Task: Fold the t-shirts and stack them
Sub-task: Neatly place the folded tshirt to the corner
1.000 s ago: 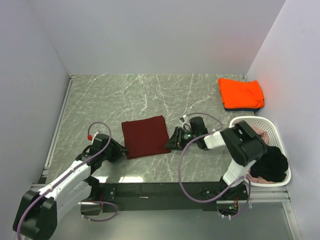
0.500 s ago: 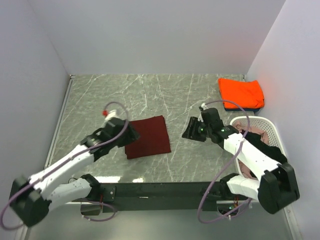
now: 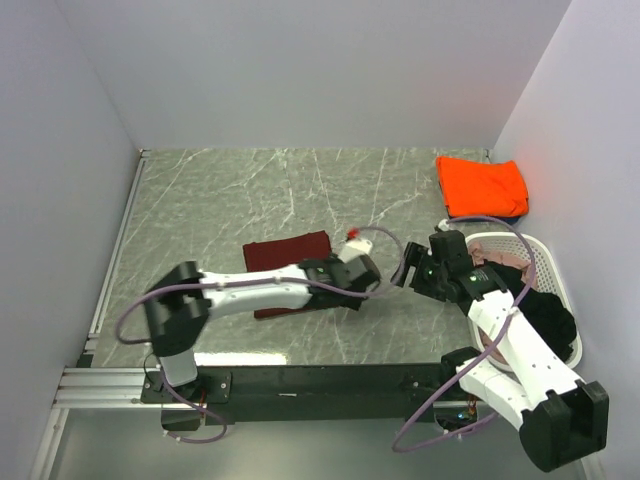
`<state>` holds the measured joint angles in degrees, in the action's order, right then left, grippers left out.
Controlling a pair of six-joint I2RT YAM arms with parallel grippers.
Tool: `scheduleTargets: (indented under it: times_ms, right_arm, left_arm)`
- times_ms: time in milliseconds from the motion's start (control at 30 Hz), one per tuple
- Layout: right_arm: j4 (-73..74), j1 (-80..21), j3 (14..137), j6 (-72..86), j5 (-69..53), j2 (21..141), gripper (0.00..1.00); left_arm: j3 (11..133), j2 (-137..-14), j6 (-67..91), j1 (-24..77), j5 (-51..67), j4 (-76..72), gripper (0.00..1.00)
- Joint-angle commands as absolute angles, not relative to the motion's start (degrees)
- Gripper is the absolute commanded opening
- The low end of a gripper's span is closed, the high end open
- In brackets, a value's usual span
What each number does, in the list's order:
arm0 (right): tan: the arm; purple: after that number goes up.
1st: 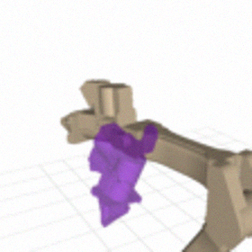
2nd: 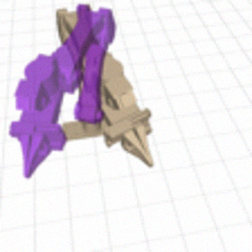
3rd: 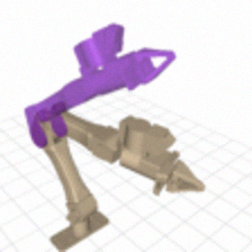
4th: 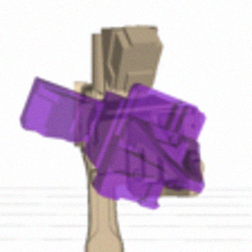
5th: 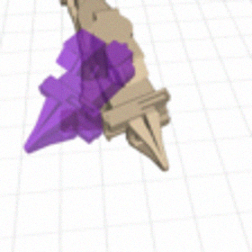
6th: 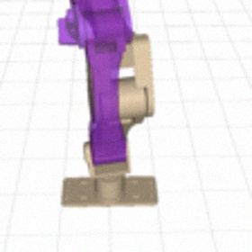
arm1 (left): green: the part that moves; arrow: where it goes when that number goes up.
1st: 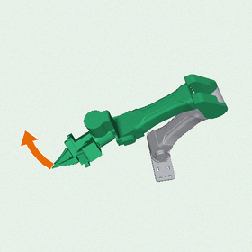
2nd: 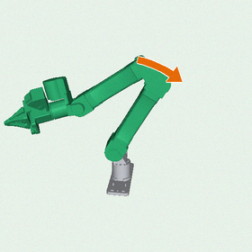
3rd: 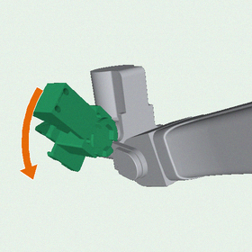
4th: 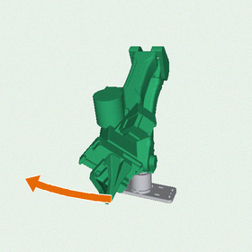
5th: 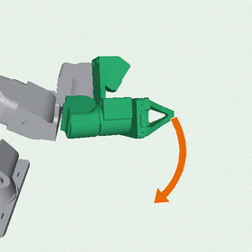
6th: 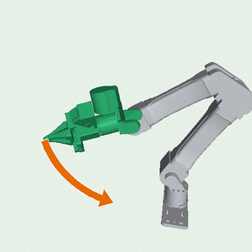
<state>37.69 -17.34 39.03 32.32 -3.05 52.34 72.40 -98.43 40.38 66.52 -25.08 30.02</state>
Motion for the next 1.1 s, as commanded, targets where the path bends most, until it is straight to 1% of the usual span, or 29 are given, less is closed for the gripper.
scheduleTargets:
  times_ms: [0,200,567,667,700,833,867,967,1000,1033,1067]
  right_arm:
    - [38.9,-15.4,36.7,33.2,-3.6,50.3,0.88]
    - [39.1,-14.5,36.0,34.0,-3.1,48.8,0.93]
    - [39.1,-14.3,35.9,34.1,-4.7,49.0,0.92]
    - [39.5,-14.3,36.1,34.0,-5.0,49.0,0.92]
    - [39.4,-14.2,36.1,33.9,-5.0,49.0,0.91]
    - [39.5,-14.3,36.6,33.2,-4.8,49.2,0.89]
    - [39.5,-14.3,36.9,33.1,-4.7,49.6,0.89]
    - [39.6,-14.2,37.3,32.6,-5.1,50.4,0.89]
    - [39.4,-14.4,37.2,32.6,-5.6,50.4,0.88]
    - [39.3,-14.3,37.0,32.7,-5.9,50.5,0.88]
    - [38.9,-14.4,36.8,32.8,-6.2,50.7,0.88]
  left_arm:
    - [78.0,-104.4,34.8,68.8,-29.9,35.0,0.61]
    - [80.8,-109.6,33.1,69.0,-29.3,34.0,0.59]
    - [80.1,-115.0,33.4,68.6,-27.4,32.5,0.54]
    - [79.9,-115.8,33.7,68.1,-27.6,33.0,0.5]
    - [79.6,-115.8,33.7,67.9,-27.4,33.0,0.46]
    - [78.7,-115.3,33.9,67.1,-26.0,31.6,0.38]
    - [78.6,-115.2,34.1,66.7,-25.8,31.6,0.32]
    - [78.0,-115.1,34.5,66.0,-25.2,31.6,0.25]
    - [77.5,-115.0,34.6,65.9,-25.1,31.5,0.17]
    - [77.3,-114.3,34.6,65.7,-24.8,31.4,0.13]
    - [77.0,-113.9,34.7,65.6,-24.6,31.1,0.06]
